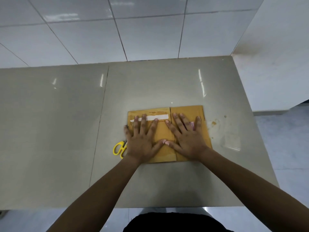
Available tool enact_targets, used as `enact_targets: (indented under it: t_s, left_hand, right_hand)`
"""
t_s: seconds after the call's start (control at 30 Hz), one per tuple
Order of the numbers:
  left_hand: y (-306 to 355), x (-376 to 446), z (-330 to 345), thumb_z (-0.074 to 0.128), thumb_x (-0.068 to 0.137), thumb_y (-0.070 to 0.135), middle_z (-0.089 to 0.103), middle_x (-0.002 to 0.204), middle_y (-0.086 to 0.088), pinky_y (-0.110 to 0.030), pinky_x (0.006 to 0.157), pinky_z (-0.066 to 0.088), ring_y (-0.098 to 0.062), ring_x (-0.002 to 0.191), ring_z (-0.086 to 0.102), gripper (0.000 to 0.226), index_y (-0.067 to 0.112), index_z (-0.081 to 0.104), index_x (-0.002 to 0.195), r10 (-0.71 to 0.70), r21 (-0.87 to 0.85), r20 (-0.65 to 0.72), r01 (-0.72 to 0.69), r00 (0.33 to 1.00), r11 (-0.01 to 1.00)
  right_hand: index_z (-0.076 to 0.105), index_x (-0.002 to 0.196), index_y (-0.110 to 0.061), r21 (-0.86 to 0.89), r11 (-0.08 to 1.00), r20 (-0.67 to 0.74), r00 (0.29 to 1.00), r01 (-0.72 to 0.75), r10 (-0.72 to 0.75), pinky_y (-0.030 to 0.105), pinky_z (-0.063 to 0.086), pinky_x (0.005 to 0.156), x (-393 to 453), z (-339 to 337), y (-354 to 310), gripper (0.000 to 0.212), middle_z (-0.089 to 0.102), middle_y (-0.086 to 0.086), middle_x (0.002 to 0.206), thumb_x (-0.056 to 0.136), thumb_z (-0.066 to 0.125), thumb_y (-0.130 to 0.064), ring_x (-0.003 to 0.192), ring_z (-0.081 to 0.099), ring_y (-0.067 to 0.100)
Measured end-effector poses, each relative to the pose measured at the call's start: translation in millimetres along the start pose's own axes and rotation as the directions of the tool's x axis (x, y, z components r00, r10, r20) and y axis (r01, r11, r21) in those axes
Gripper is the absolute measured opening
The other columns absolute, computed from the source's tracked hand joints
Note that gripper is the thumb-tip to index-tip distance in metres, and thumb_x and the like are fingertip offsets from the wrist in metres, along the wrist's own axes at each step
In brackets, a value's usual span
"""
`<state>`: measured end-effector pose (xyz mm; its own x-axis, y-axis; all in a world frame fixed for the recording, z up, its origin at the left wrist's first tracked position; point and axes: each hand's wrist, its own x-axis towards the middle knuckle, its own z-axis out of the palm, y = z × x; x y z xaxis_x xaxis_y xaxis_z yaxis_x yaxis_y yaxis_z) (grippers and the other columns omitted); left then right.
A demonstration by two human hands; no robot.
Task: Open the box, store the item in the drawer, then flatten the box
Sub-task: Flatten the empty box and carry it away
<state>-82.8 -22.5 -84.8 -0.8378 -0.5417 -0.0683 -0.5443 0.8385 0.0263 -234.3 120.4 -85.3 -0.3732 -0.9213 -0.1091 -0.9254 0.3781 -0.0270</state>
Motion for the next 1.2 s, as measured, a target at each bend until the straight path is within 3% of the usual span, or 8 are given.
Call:
enact_targets:
  t_s: [0.23,0.37,0.53,0.67,0.83,0.97,1.07,1.2]
  left_hand:
    - [1,0,-7,0.011,0.081,0.081,0.006,0.163,-0.008,-0.068,0.107,0.014,-0.038,0.147,0.007,0.083,0.039,0.006,0.152,-0.027,-0.025,0.103,0.030,0.994,0.999]
    - [-4,5,-22,0.021,0.082,0.077,0.000,0.162,0.001,-0.058,0.113,0.008,-0.026,0.149,-0.004,0.068,0.054,0.015,0.145,-0.111,-0.256,0.160,0.150,0.981,0.955]
    - [-4,12,-52,0.060,0.083,0.053,0.038,0.143,-0.014,-0.049,0.100,0.034,-0.039,0.129,0.034,0.061,0.026,0.042,0.135,-0.590,-0.422,0.163,0.596,0.791,0.682]
    - [-9,20,-60,0.065,0.076,0.061,0.049,0.129,-0.015,-0.046,0.098,0.035,-0.037,0.121,0.046,0.072,0.025,0.039,0.133,-0.602,-0.368,0.250,0.650,0.758,0.665]
    - [-13,28,-73,0.070,0.071,0.062,0.046,0.131,-0.016,-0.049,0.100,0.033,-0.040,0.122,0.044,0.078,0.029,0.037,0.133,-0.627,-0.420,0.224,0.655,0.746,0.629]
    - [-17,29,-79,0.065,0.070,0.069,0.044,0.134,-0.016,-0.053,0.102,0.032,-0.043,0.124,0.044,0.082,0.029,0.036,0.135,-0.627,-0.465,0.187,0.630,0.756,0.622]
    - [-13,23,-84,0.066,0.071,0.069,0.042,0.135,-0.016,-0.054,0.102,0.034,-0.043,0.122,0.047,0.084,0.027,0.033,0.136,-0.614,-0.514,0.165,0.599,0.771,0.614]
    - [-4,15,-90,0.074,0.070,0.059,0.038,0.134,-0.018,-0.049,0.091,0.047,-0.042,0.114,0.052,0.086,0.023,0.033,0.136,-0.590,-0.595,0.074,0.511,0.804,0.620]
  right_hand:
    - [-0.004,0.150,-0.043,0.109,0.994,0.098,0.995,-0.030,0.020,0.067,-0.008,0.110,4,-9,6,0.080,-0.011,-0.004,0.162,0.080,0.006,-0.081,0.149,-0.009,0.021]
    - [0.007,0.150,-0.042,0.217,0.960,0.064,0.984,-0.174,0.163,0.057,-0.005,0.116,0,-13,12,0.087,-0.010,-0.002,0.163,0.075,0.015,-0.086,0.149,-0.011,0.023]
    - [0.030,0.141,-0.028,0.417,0.747,0.020,0.827,-0.517,0.562,0.054,0.025,0.108,-6,-27,8,0.086,0.022,0.012,0.155,0.073,0.052,-0.077,0.140,0.022,0.037]
    - [0.036,0.134,-0.024,0.417,0.668,0.069,0.754,-0.617,0.653,0.050,0.037,0.098,-2,-39,8,0.086,0.036,0.010,0.144,0.067,0.069,-0.068,0.128,0.036,0.040]
    - [0.043,0.131,-0.019,0.763,0.240,0.202,0.573,-0.601,0.794,0.042,0.042,0.093,6,-54,30,0.072,0.050,0.013,0.127,0.070,0.078,-0.032,0.120,0.045,0.037]
    - [0.046,0.131,-0.012,0.866,-0.100,0.400,0.559,-0.490,0.726,0.033,0.043,0.089,7,-64,47,0.067,0.056,0.010,0.122,0.075,0.079,-0.028,0.116,0.053,0.030]
    - [0.050,0.128,-0.012,0.874,-0.118,0.418,0.604,-0.472,0.679,0.035,0.045,0.091,5,-64,52,0.060,0.056,0.010,0.128,0.077,0.078,-0.027,0.111,0.054,0.026]
    - [0.043,0.130,-0.012,0.889,0.054,0.314,0.690,-0.455,0.653,0.031,0.041,0.080,-4,-67,57,0.051,0.055,0.007,0.117,0.087,0.068,-0.023,0.094,0.051,0.020]
